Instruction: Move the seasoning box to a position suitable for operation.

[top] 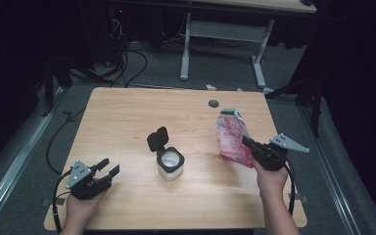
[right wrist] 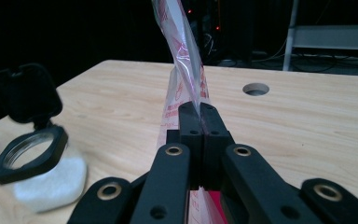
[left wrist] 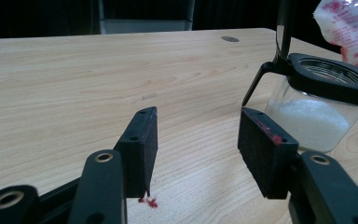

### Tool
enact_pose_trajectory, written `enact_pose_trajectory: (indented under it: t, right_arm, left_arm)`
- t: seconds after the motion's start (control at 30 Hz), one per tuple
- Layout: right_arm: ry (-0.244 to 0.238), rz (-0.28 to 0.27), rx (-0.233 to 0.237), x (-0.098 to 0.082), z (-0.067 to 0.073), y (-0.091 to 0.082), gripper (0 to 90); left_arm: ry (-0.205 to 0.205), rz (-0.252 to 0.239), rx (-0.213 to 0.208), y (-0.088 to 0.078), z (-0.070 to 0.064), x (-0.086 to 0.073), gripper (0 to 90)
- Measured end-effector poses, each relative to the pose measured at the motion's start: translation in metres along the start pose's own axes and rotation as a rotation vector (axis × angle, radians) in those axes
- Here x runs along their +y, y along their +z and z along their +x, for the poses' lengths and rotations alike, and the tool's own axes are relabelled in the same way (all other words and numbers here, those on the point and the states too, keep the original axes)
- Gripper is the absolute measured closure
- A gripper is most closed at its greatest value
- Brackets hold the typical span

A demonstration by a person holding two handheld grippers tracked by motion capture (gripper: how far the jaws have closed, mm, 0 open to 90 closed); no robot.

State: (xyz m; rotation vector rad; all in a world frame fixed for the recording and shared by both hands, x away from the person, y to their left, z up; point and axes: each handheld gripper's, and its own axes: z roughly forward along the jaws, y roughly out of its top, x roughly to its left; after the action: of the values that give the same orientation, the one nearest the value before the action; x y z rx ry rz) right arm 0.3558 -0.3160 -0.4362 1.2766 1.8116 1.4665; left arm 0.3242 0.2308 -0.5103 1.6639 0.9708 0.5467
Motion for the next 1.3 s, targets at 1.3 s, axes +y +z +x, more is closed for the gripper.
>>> enact_pose_trajectory:
  t: [1.3]
  right_arm:
    - [-0.018,-0.006,-0.092,-0.045,-0.006,0.01,89.6]
  left_arm:
    - [-0.007,0.006,-0.018,-0.001,0.0,-0.002,48.0]
